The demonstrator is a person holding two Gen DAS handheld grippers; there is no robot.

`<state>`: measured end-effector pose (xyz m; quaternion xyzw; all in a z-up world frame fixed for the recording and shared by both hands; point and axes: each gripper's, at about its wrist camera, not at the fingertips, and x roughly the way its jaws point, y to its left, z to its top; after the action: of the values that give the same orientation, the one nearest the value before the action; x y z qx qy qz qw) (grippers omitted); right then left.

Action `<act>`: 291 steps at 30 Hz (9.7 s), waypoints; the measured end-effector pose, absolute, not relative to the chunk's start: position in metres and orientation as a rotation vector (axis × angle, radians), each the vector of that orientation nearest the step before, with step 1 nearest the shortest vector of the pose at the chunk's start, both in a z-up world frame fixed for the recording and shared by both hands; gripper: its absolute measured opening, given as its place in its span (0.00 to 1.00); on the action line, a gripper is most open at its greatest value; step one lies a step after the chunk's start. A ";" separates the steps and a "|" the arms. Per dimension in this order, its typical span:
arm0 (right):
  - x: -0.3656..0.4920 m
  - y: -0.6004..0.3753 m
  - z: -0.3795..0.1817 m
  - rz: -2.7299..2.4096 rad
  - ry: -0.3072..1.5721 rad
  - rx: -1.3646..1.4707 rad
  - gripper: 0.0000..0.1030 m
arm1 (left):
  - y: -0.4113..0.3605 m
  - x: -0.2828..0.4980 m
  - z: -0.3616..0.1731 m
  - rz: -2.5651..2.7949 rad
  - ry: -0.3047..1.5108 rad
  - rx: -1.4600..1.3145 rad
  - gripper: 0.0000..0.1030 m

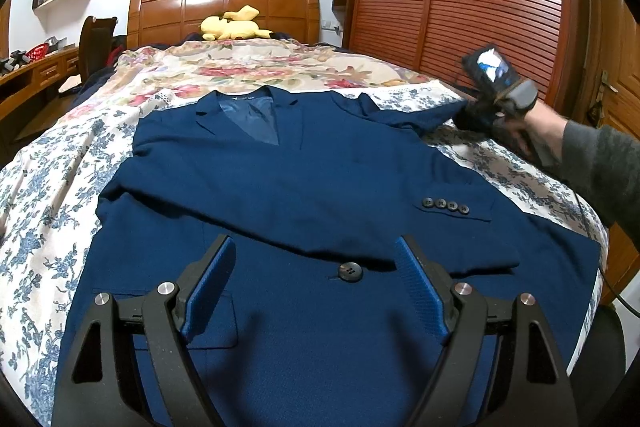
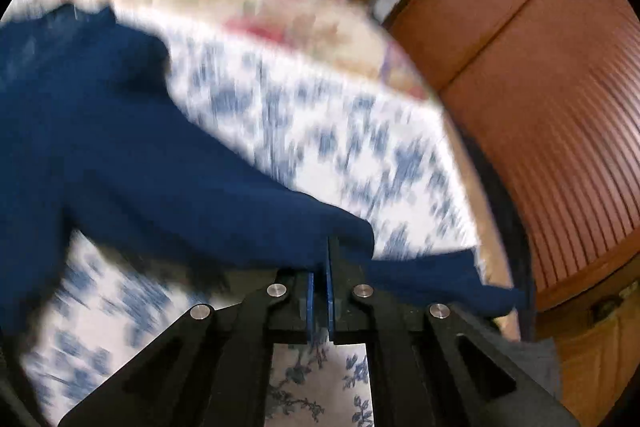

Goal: Fold large clothes

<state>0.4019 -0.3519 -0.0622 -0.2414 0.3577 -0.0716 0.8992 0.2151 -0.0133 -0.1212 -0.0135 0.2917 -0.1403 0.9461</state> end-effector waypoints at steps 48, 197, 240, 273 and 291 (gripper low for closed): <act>0.332 -0.340 -0.070 0.058 0.779 -0.239 0.61 | -0.014 0.213 -0.121 -0.277 0.594 -0.011 0.80; 0.162 -0.237 -0.069 0.503 0.706 -0.077 0.46 | -0.010 0.273 -0.158 -0.193 0.947 0.089 0.29; 0.148 -0.267 -0.052 0.472 0.657 -0.044 0.46 | -0.034 0.138 -0.092 -0.159 0.700 0.126 0.05; 0.155 -0.141 -0.073 0.762 0.699 -0.163 0.46 | 0.069 0.100 -0.111 0.057 0.666 -0.029 0.78; 0.161 -0.174 -0.076 0.596 0.714 -0.199 0.46 | 0.108 0.097 -0.135 -0.048 0.743 0.003 0.51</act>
<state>0.1607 -0.1745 -0.0763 -0.0956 0.3436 0.2870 0.8891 0.0971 0.1081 -0.1353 0.0013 0.3628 -0.0236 0.9316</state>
